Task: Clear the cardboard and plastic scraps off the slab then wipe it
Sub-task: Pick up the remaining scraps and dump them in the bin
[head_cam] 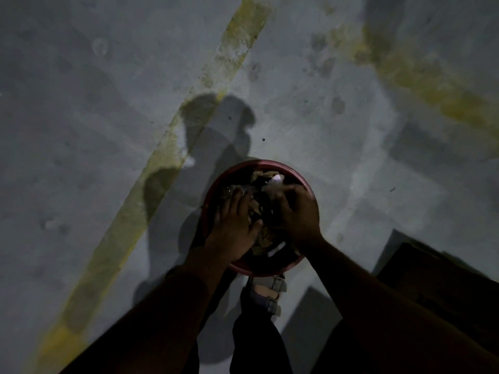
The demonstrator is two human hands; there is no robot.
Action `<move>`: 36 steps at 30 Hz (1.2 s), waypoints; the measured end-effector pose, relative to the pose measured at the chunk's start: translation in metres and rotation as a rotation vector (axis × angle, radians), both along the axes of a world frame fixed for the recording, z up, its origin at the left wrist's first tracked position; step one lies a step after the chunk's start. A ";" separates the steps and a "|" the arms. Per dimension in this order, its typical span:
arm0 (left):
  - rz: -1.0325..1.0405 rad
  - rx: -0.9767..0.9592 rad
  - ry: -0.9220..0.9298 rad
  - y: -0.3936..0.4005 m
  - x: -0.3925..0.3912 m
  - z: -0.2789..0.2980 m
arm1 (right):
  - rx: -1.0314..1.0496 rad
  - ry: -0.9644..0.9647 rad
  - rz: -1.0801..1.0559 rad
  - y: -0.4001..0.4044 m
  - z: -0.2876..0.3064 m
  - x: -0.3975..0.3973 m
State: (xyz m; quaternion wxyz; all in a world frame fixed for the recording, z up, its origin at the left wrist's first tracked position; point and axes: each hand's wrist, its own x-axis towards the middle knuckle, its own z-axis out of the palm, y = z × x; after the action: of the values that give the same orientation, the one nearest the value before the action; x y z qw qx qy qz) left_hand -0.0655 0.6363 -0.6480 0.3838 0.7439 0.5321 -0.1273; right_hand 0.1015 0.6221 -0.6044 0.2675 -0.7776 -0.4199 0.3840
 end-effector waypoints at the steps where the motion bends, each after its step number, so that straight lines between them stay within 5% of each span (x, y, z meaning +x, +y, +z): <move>1: -0.023 0.114 0.013 0.000 0.001 0.004 | -0.004 0.030 0.076 -0.002 0.002 0.000; 4: -0.062 0.369 0.001 -0.001 -0.003 0.017 | -0.015 -0.098 0.323 -0.016 0.000 0.005; 7: -0.190 0.379 0.064 -0.008 -0.014 0.016 | -0.089 -0.319 0.475 -0.030 -0.005 0.009; 13: -0.418 0.369 0.140 -0.013 -0.027 -0.010 | -0.411 -0.335 0.897 -0.047 -0.041 0.003; 18: -0.509 0.395 0.182 -0.007 -0.022 -0.045 | -0.581 -0.281 0.931 -0.039 -0.080 0.001; 24: -0.539 0.205 0.299 0.013 -0.007 -0.065 | -0.599 -0.230 1.008 -0.028 -0.112 0.006; 36: -0.451 0.352 0.217 -0.001 -0.018 -0.016 | -0.298 -0.334 0.742 -0.027 -0.030 0.005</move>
State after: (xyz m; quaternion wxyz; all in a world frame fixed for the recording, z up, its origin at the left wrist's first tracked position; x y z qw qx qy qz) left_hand -0.0831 0.6357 -0.6642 0.1521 0.8803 0.4055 -0.1939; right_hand 0.1067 0.5953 -0.6346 -0.0752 -0.6556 -0.6484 0.3795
